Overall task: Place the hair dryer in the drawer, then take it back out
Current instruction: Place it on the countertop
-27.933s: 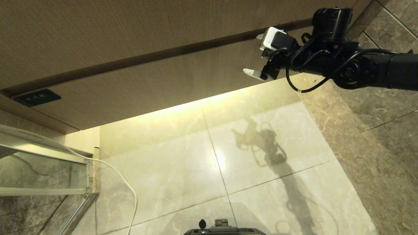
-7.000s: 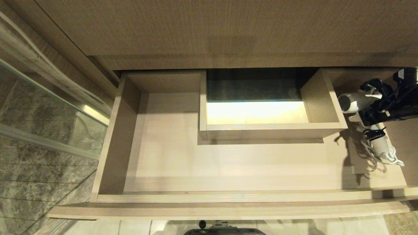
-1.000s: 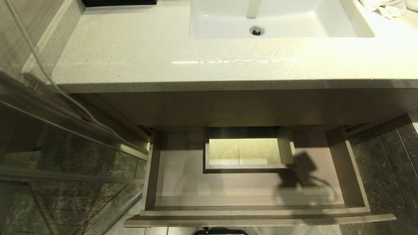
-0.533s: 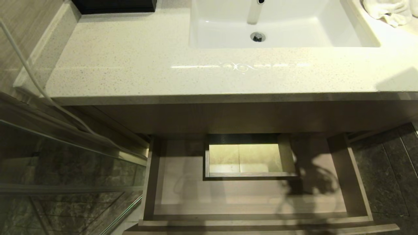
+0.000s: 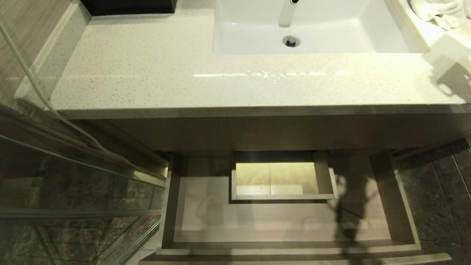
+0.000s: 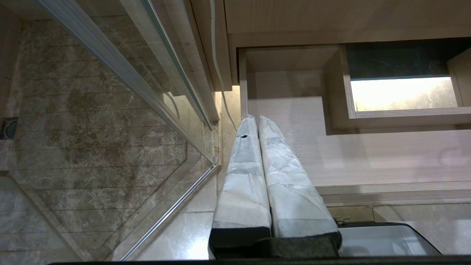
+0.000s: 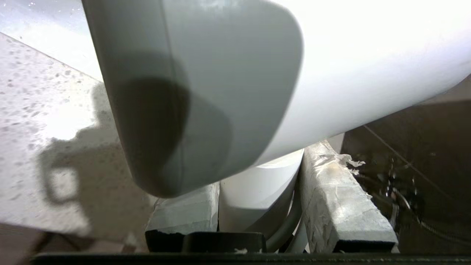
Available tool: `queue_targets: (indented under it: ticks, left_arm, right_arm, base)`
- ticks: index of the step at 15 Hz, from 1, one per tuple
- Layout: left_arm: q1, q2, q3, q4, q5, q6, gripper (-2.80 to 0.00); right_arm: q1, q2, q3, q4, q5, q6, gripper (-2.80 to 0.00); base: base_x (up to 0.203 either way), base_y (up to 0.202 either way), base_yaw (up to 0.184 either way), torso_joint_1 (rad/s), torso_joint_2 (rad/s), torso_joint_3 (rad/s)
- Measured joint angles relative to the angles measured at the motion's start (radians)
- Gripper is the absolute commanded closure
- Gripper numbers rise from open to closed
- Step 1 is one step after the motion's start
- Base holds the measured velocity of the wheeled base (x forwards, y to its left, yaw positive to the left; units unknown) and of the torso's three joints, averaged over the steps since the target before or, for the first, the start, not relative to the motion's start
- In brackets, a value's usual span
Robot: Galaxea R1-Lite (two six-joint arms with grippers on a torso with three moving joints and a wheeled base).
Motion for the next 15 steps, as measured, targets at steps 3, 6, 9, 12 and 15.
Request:
queue_targets:
  ticks: [3,6,9,12,15]
  left_arm:
    - [0.0,0.0,0.0,0.0,0.0,0.0,0.0]
    - [0.0,0.0,0.0,0.0,0.0,0.0,0.0]
    - [0.0,0.0,0.0,0.0,0.0,0.0,0.0]
    - [0.0,0.0,0.0,0.0,0.0,0.0,0.0]
    - [0.0,0.0,0.0,0.0,0.0,0.0,0.0]
  right_arm:
    - [0.017,0.111,-0.001,-0.109,0.048,-0.033,0.0]
    - [0.043,0.192,-0.001,-0.168,0.053,-0.06,-0.84]
    - [0.066,0.239,-0.003,-0.2,0.054,-0.066,-2.8]
    - [0.076,0.251,-0.001,-0.215,0.056,-0.072,-2.8]
    - [0.077,0.213,0.005,-0.192,0.072,-0.066,-1.56]
  base:
    - [0.0,0.0,0.0,0.0,0.0,0.0]
    - [0.0,0.0,0.0,0.0,0.0,0.0]
    - [0.0,0.0,0.0,0.0,0.0,0.0]
    - [0.0,0.0,0.0,0.0,0.0,0.0]
    - [0.0,0.0,0.0,0.0,0.0,0.0]
